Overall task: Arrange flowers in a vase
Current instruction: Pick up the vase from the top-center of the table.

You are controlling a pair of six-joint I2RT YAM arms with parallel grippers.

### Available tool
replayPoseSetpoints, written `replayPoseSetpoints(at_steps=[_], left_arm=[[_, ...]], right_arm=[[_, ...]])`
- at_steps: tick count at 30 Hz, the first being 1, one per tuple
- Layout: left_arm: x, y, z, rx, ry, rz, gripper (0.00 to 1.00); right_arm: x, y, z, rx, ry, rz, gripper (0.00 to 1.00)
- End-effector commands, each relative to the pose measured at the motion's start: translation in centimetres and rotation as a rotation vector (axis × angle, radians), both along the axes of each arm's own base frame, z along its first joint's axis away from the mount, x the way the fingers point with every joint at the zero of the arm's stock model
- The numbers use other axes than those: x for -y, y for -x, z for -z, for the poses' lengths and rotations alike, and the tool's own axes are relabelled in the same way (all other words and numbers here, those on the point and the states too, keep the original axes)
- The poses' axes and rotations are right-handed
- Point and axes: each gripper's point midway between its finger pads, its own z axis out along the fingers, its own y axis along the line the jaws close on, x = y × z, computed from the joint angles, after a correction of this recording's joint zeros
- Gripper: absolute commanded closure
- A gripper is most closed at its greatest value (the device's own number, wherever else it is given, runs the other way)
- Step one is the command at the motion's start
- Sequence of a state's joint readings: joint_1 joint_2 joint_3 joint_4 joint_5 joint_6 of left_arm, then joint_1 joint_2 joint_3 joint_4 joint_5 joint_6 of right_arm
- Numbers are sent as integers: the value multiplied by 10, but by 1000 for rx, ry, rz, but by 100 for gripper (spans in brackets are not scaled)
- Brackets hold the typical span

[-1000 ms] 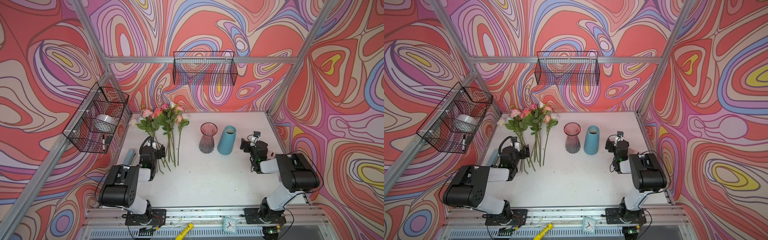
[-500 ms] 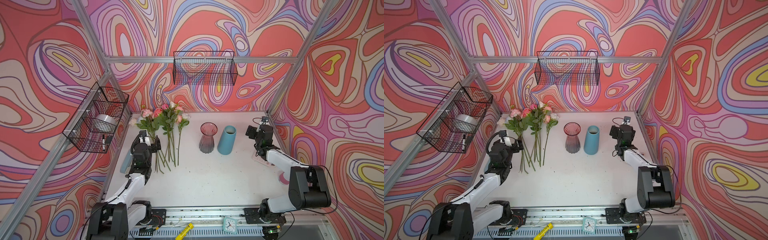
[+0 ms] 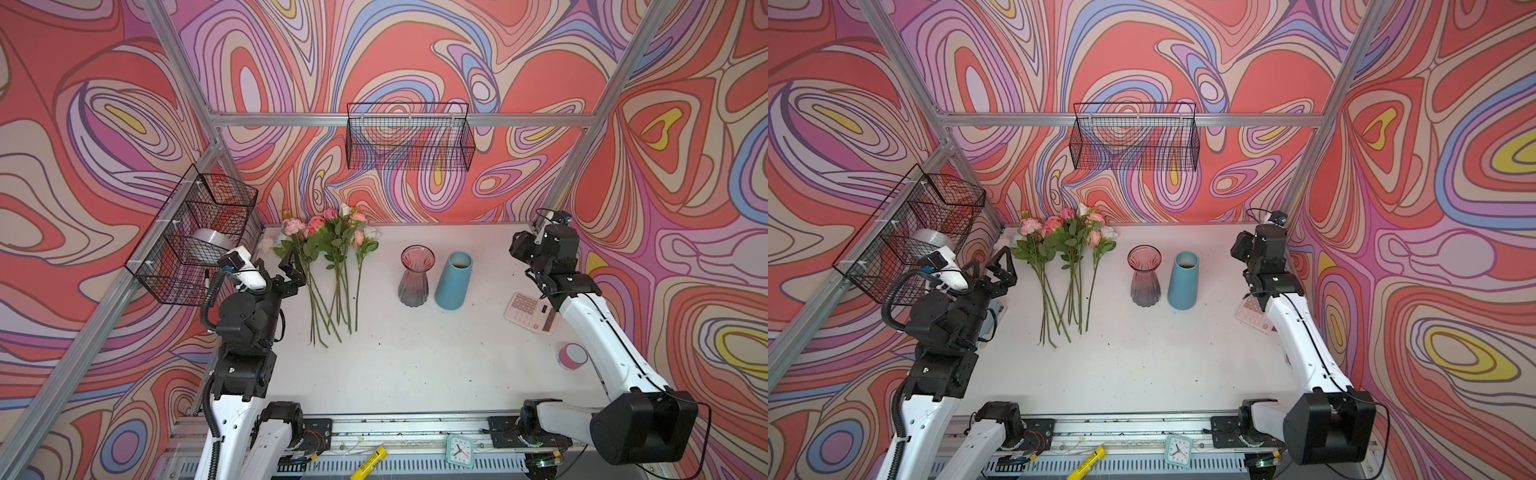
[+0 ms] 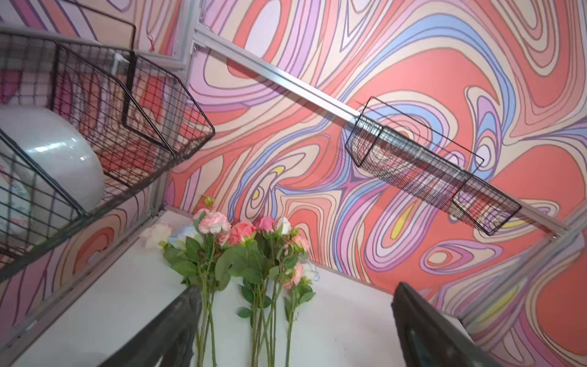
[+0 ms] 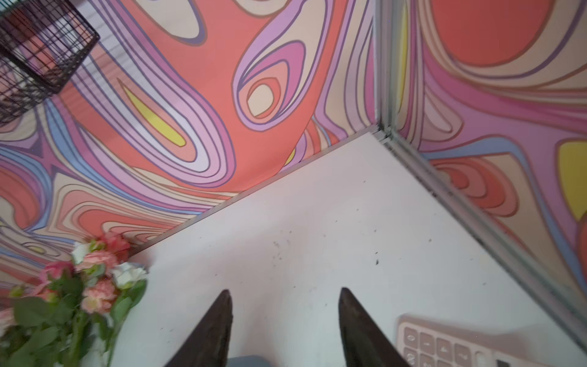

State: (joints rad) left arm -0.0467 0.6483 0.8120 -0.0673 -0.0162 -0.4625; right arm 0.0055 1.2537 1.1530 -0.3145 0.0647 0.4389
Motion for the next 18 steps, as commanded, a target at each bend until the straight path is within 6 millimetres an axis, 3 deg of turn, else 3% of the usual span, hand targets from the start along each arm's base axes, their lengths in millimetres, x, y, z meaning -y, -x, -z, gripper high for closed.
replayPoseSetpoints(at_steps=[1,3,5,14,18], left_arm=[[22,0,15,-157,29,122,37],[40,-2,19,-230,16,231,54],[55,-6,26,-319,20,302,60],[153,-16,36,-569,-141,543,51],[180,-32,37,-653,-126,590,52]], right_arm=[[-24,12,8,-93,-85,-115,53],[-30,18,8,-107,-91,-145,54],[-34,22,9,-120,-84,-158,52],[-73,40,12,-177,-4,-276,46],[-80,50,4,-171,35,-294,44]])
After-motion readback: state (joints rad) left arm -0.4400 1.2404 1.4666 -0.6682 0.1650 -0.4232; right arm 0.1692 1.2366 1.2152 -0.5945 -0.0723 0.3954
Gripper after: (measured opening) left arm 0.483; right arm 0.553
